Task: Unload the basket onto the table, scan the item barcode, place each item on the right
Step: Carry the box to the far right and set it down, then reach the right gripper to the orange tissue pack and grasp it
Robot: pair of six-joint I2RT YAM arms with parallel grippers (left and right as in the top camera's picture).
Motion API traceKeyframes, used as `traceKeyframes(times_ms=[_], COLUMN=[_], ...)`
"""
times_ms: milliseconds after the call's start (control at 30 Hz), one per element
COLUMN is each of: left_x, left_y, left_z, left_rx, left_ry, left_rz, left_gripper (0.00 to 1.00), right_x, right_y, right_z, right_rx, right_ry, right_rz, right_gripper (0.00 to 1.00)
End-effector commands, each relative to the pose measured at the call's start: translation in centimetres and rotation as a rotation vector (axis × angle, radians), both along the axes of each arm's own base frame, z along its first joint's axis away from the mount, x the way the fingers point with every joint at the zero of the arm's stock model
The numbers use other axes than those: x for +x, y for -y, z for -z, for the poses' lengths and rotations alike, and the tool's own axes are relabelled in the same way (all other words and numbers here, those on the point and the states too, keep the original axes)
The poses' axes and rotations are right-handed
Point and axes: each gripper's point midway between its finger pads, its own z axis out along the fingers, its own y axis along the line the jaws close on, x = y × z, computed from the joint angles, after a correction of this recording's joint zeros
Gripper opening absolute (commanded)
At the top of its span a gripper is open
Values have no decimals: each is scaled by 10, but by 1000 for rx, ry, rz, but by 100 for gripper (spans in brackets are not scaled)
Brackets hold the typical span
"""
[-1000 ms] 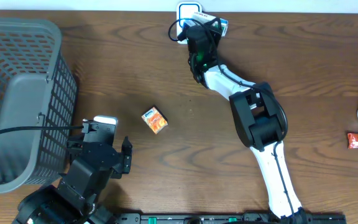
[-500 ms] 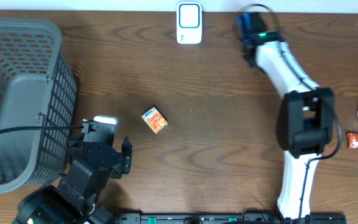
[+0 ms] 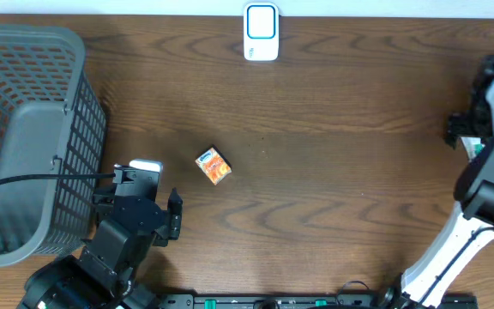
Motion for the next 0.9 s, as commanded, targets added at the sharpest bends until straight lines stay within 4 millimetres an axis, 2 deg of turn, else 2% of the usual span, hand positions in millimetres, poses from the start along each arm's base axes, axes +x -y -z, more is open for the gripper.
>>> traceKeyframes(times_ms=[0, 33, 133, 167, 200, 300, 333, 433, 467, 500, 567, 633, 700, 800, 833, 867], left_x=[0, 0, 0, 0, 0, 0, 0, 0, 0, 0, 0, 0, 0, 0, 0, 0], left_y=[-2, -2, -2, -2, -2, -2, -2, -2, -2, -2, -2, -2, -2, -2, -2, -2], left_z=[0, 0, 0, 0, 0, 0, 0, 0, 0, 0, 0, 0, 0, 0, 0, 0], left_rx=[6, 7, 6, 6, 6, 6, 6, 6, 6, 6, 6, 6, 6, 6, 6, 6], left_ry=[2, 2, 2, 2, 2, 2, 2, 2, 2, 2, 2, 2, 2, 2, 2, 2], left_rz=[-10, -10, -10, -10, -10, -10, -10, -10, -10, -10, -10, -10, -10, -10, -10, -10], left_gripper=[85, 85, 85, 85, 85, 85, 85, 85, 85, 85, 85, 85, 85, 85, 85, 85], right_x=[25, 33, 61, 74, 84, 85, 81, 69, 61, 55, 33, 21, 6, -14, -24, -27], right_y=[-40, -49, -87, -115, -156, -223, -261, -343, -374, -396, -433, -466, -516, -557, -577, -582], right_z=[-6, -15, -61, -88, -118, -150, -164, -180, -182, -177, -159, -149, -137, -119, -102, -92], right_rx=[259, 298, 388, 433, 511, 640, 716, 903, 963, 981, 942, 911, 866, 806, 766, 741], right_ry=[192, 234, 389, 466, 546, 596, 601, 572, 542, 496, 364, 317, 297, 273, 253, 245], right_rz=[49, 39, -42, -104, -153, -222, -282, -363, -384, -308, -46, 50, 192, 360, 429, 458], right_gripper=[99, 99, 99, 99, 99, 99, 99, 99, 99, 99, 99, 99, 99, 99, 99, 99])
